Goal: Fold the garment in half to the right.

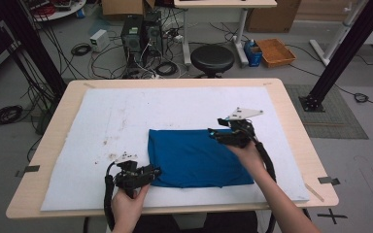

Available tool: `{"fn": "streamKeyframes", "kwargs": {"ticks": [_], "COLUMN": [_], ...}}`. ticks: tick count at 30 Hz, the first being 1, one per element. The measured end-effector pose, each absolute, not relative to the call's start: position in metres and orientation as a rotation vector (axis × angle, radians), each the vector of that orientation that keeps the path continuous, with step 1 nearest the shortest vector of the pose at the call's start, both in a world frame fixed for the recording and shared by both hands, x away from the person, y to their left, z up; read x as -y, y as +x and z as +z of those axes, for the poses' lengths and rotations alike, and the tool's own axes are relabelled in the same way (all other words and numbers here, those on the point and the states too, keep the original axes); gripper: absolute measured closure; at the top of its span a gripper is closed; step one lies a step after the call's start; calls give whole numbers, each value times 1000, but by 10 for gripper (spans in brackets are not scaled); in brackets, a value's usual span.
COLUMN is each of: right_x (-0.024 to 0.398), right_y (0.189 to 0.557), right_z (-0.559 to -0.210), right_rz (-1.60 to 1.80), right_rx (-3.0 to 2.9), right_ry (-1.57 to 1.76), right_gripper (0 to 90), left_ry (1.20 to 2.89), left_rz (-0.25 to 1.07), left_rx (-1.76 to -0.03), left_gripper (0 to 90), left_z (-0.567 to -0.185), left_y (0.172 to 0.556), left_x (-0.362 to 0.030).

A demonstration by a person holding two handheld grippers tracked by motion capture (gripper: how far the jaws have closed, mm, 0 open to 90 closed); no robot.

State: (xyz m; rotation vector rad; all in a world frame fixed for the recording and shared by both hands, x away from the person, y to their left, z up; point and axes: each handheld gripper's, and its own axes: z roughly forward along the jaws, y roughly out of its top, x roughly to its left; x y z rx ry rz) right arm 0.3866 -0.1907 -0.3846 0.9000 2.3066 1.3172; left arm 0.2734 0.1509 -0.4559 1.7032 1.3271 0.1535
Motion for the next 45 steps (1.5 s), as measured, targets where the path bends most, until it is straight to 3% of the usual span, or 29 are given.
{"fn": "streamKeyframes", "kwargs": {"ticks": [9, 15, 23, 28, 34, 40, 45], "right_x": [101, 46, -5, -21, -30, -21, 0], "right_y": [422, 438, 452, 459, 457, 455, 450], "right_z": [-393, -408, -428, -439, -440, -427, -403], "right_rz": [1358, 1318, 1203, 1150, 1043, 1119, 1229], "right_rx": [-2430, -2502, -2572, -2580, -2608, -2573, -2549], "right_ry": [931, 955, 961, 969, 888, 884, 856], "right_gripper": [545, 568, 633, 699, 876, 883, 882], "left_ry": [1749, 1764, 1766, 1766, 1765, 1764, 1787], "left_rz": [237, 272, 281, 283, 277, 271, 319], "left_rx": [-1310, -1305, -1305, -1303, -1305, -1303, -1190], "left_gripper": [747, 822, 840, 840, 839, 846, 850], "left_z": [-455, -455, -455, -455, -455, -454, -436], "left_y": [270, 267, 266, 266, 266, 266, 260], "left_x": [-144, -142, -142, -142, -142, -143, -133]}}
